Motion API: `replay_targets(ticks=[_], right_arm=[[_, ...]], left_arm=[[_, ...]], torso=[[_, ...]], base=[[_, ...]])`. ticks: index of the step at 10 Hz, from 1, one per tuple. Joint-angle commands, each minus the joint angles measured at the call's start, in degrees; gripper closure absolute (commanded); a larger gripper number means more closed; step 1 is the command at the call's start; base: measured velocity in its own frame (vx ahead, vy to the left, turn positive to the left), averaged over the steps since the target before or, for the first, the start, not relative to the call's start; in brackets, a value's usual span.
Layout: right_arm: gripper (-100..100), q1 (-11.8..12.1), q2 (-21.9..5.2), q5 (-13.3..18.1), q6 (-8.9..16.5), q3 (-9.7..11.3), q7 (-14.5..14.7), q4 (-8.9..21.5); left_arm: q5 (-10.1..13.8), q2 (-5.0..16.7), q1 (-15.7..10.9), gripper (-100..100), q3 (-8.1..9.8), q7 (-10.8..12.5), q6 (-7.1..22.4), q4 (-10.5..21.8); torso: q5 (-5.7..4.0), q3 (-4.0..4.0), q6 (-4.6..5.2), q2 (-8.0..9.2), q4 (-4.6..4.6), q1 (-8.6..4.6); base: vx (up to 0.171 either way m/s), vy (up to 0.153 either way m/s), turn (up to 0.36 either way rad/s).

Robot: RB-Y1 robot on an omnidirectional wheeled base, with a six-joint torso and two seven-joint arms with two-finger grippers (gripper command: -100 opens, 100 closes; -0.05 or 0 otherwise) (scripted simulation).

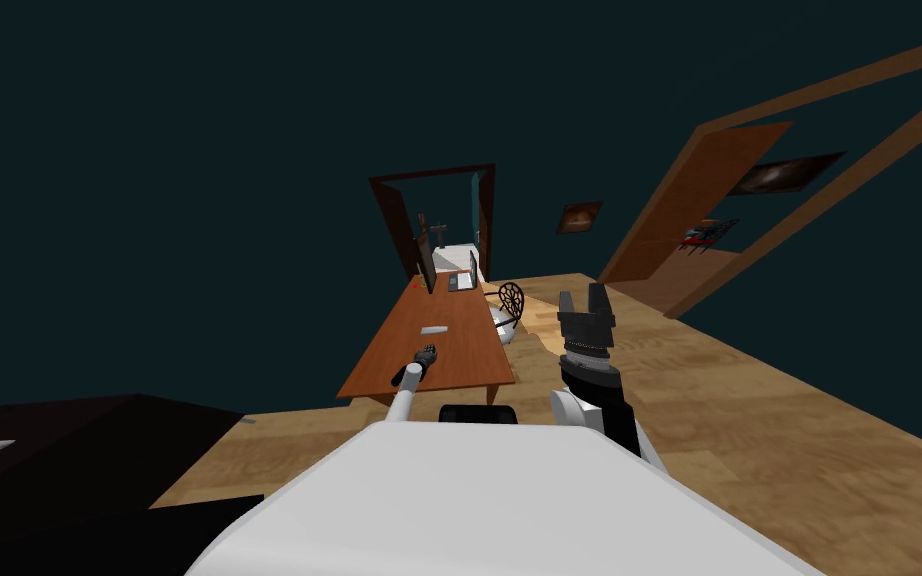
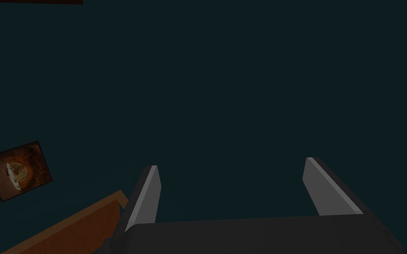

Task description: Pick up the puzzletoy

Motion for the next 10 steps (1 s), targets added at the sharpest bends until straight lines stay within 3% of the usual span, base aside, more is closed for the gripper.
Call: replay_targets(ticks=[1, 2, 6, 7, 8, 9, 10], right_arm=[[0, 0.0, 0.0, 0.0, 0.0, 0.0, 0.0, 0.0], [0, 0.0, 0.0, 0.0, 0.0, 0.0, 0.0, 0.0], [0, 0.0, 0.0, 0.0, 0.0, 0.0, 0.0, 0.0], [0, 0.0, 0.0, 0.0, 0.0, 0.0, 0.0, 0.0], [0, 0.0, 0.0, 0.0, 0.0, 0.0, 0.0, 0.0], [0, -0.01, 0.0, 0.0, 0.0, 0.01, 0.0, 0.0], [0, -0.01, 0.0, 0.0, 0.0, 0.0, 0.0, 0.0]], left_arm=[[0.0, 0.0, 0.0, -100, 0.0, 0.0, 0.0, 0.0], [-0.01, -0.01, -0.04, 100, 0.02, -0.15, -0.02, 0.04], [0.03, -0.04, -0.03, 100, 0.03, -0.06, 0.0, 0.06], [0.02, -0.03, -0.03, 0, 0.02, -0.08, 0.0, 0.06], [-0.07, 1.67, -0.4, 100, -1.99, 2.78, -1.05, 1.45], [-0.07, 1.67, -0.4, 100, -1.99, 3.01, -1.05, 1.45], [-1.45, 3.19, -0.51, 100, -3.21, 5.23, -1.47, 2.01]], torso=[[0.0, 0.0, 0.0, 0.0, 0.0, 0.0], [0.0, 0.02, -0.01, 0.04, 0.01, -0.02], [-0.05, 0.05, 0.0, 0.07, 0.02, -0.05], [-0.04, 0.04, 0.0, 0.07, 0.02, -0.04], [-0.04, 0.04, 0.0, 0.07, 0.02, -0.04], [0.0, 0.03, 0.11, 0.08, -0.01, -0.07], [0.02, 0.02, 0.09, 0.08, -0.02, -0.07]], base=[[0.005, 0.003, -0.004], [0.0, 0.0, 0.0], [0.0, 0.0, 0.003], [0.0, 0.0, 0.0], [-0.034, -0.017, -0.11], [-0.046, -0.015, -0.079], [-0.044, -0.021, -0.103]])
